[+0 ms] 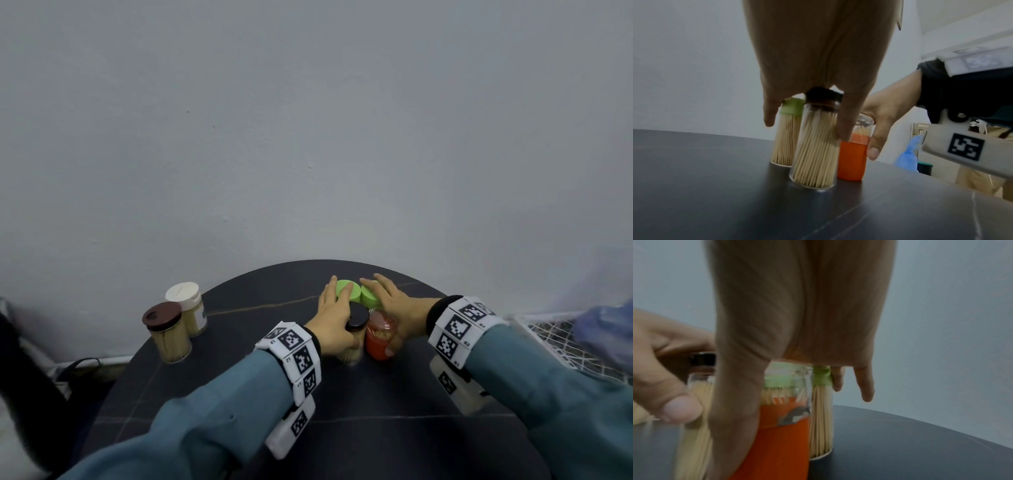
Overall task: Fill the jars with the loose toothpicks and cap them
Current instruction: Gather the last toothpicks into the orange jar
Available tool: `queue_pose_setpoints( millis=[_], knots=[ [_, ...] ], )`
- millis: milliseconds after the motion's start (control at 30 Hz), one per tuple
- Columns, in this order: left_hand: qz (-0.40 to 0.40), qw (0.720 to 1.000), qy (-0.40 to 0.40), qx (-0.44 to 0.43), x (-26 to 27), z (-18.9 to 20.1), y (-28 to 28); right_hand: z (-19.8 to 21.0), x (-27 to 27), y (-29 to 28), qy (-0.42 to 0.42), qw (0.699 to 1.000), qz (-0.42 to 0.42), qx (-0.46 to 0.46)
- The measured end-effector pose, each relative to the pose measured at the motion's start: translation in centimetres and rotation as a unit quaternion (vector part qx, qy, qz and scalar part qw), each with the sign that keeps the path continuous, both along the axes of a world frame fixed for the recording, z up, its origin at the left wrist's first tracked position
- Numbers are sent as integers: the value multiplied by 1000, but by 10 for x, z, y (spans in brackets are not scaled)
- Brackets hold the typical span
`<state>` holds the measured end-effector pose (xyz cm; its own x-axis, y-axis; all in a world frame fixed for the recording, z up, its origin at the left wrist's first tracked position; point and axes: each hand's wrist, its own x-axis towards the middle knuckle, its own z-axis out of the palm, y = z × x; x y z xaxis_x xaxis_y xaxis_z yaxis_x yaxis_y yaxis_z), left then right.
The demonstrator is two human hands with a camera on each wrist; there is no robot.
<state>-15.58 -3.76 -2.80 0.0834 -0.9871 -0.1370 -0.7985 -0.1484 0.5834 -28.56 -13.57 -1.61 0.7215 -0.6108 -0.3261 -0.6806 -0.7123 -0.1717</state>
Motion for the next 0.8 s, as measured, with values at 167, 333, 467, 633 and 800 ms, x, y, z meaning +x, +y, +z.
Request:
queue_pose_setpoints(
  millis=[167,333,467,633,800],
  knots=[
    [7,1000,6,-11,4,2,5,8,-2,8,10,1000,-12,-14],
    [18,998,11,-67,24,13,27,37,-6,19,-34,999,12,-18],
    [52,987,-1,-155,56,22,57,56,13,34,-97,994,42,-20],
    [126,969,23,-212,102,36,103,62,68,64,-148,985,85,-25],
    [243,946,0,-215,152,37,136,53,141,89,-166,978,126,-11]
  ],
)
